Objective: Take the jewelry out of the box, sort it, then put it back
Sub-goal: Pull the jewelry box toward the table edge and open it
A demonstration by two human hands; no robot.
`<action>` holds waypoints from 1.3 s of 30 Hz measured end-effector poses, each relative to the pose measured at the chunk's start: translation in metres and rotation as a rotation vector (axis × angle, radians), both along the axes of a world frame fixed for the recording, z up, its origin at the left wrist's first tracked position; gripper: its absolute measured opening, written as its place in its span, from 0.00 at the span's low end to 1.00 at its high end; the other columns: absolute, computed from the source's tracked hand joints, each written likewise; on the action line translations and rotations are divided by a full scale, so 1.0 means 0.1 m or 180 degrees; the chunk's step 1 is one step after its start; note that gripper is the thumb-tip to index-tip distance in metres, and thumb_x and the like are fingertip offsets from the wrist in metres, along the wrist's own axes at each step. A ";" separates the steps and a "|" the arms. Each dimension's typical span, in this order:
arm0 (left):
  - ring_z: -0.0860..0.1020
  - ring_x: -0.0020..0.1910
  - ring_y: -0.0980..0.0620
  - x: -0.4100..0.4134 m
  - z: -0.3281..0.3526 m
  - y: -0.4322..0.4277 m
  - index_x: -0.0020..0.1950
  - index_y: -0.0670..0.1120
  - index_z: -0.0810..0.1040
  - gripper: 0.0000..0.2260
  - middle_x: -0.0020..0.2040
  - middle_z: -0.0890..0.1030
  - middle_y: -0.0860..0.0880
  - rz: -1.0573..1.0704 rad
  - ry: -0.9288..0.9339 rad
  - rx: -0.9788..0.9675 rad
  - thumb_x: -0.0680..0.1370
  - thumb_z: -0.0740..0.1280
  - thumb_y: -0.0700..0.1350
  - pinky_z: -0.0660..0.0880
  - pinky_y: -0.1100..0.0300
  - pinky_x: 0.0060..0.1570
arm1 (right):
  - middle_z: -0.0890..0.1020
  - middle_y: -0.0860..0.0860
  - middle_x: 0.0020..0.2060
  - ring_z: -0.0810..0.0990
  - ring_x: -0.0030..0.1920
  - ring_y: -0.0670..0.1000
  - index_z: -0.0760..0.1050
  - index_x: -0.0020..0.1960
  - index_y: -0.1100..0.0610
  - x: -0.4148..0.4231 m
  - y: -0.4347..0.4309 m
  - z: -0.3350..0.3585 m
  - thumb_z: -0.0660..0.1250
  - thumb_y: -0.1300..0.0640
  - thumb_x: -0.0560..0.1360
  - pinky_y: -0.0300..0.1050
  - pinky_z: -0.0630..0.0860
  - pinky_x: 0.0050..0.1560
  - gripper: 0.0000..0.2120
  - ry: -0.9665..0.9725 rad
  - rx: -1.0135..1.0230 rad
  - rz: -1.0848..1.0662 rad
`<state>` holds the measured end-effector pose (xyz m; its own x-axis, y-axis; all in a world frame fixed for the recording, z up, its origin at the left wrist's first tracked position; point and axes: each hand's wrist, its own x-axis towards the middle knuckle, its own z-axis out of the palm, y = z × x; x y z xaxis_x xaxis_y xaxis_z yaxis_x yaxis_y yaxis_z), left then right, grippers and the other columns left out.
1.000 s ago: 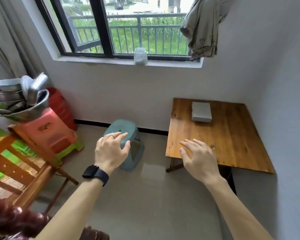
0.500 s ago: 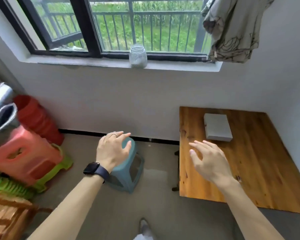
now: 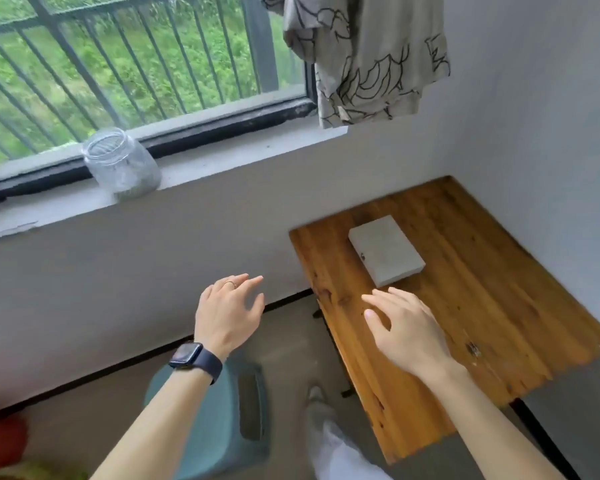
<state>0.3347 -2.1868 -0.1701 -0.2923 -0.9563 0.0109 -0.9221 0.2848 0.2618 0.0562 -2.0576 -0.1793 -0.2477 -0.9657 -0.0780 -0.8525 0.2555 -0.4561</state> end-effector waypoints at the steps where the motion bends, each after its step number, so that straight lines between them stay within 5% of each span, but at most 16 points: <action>1: 0.73 0.69 0.49 -0.13 -0.04 -0.17 0.67 0.58 0.78 0.16 0.67 0.79 0.52 -0.0133 -0.0048 0.0029 0.79 0.66 0.53 0.67 0.51 0.69 | 0.75 0.40 0.68 0.67 0.73 0.46 0.75 0.68 0.41 -0.04 -0.12 -0.04 0.58 0.42 0.81 0.50 0.64 0.72 0.18 -0.0022 0.0019 -0.0074; 7: 0.81 0.55 0.45 -0.89 -0.13 -0.97 0.60 0.56 0.82 0.15 0.53 0.84 0.53 -0.1081 -0.0109 -0.0100 0.75 0.71 0.45 0.76 0.51 0.56 | 0.74 0.41 0.70 0.65 0.74 0.46 0.73 0.70 0.42 -0.24 -0.77 -0.25 0.56 0.42 0.82 0.48 0.61 0.74 0.19 -0.0161 0.0241 -0.0511; 14: 0.75 0.67 0.49 -1.69 -0.35 -1.60 0.68 0.56 0.78 0.16 0.65 0.80 0.55 -0.1984 -0.0393 0.0469 0.80 0.65 0.47 0.70 0.50 0.67 | 0.74 0.41 0.70 0.65 0.74 0.46 0.72 0.71 0.43 -0.42 -1.10 -0.44 0.56 0.42 0.82 0.47 0.65 0.72 0.20 -0.0472 0.0399 -0.1353; 24: 0.69 0.72 0.49 -2.73 -1.18 -2.33 0.71 0.60 0.73 0.17 0.71 0.74 0.55 -0.3182 -0.0937 0.0892 0.83 0.59 0.54 0.65 0.48 0.71 | 0.78 0.43 0.66 0.71 0.70 0.48 0.76 0.67 0.45 -0.36 -1.38 -1.16 0.59 0.45 0.81 0.44 0.71 0.66 0.18 -0.0454 0.0422 -0.2679; 33: 0.61 0.76 0.42 -3.08 -2.06 -2.79 0.75 0.56 0.70 0.20 0.78 0.65 0.47 -0.3176 -0.0619 0.0734 0.82 0.62 0.53 0.61 0.45 0.74 | 0.74 0.52 0.71 0.74 0.69 0.56 0.76 0.69 0.49 -0.44 -1.79 -2.17 0.66 0.47 0.79 0.51 0.82 0.55 0.19 -0.0155 0.0030 -0.3173; 39: 0.64 0.75 0.44 -3.14 -2.77 -2.93 0.72 0.55 0.71 0.18 0.78 0.60 0.47 -0.3357 0.0410 0.0652 0.82 0.62 0.54 0.73 0.49 0.63 | 0.64 0.53 0.78 0.60 0.77 0.55 0.71 0.73 0.50 -0.50 -2.03 -2.93 0.59 0.44 0.81 0.50 0.70 0.68 0.23 0.0214 -0.0747 -0.3255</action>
<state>0.0211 -2.4793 -0.4476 -0.9771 -0.2106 -0.0309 -0.2000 0.8585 0.4722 0.0062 -2.2607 -0.4721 -0.9505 -0.2831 0.1283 -0.3059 0.7791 -0.5472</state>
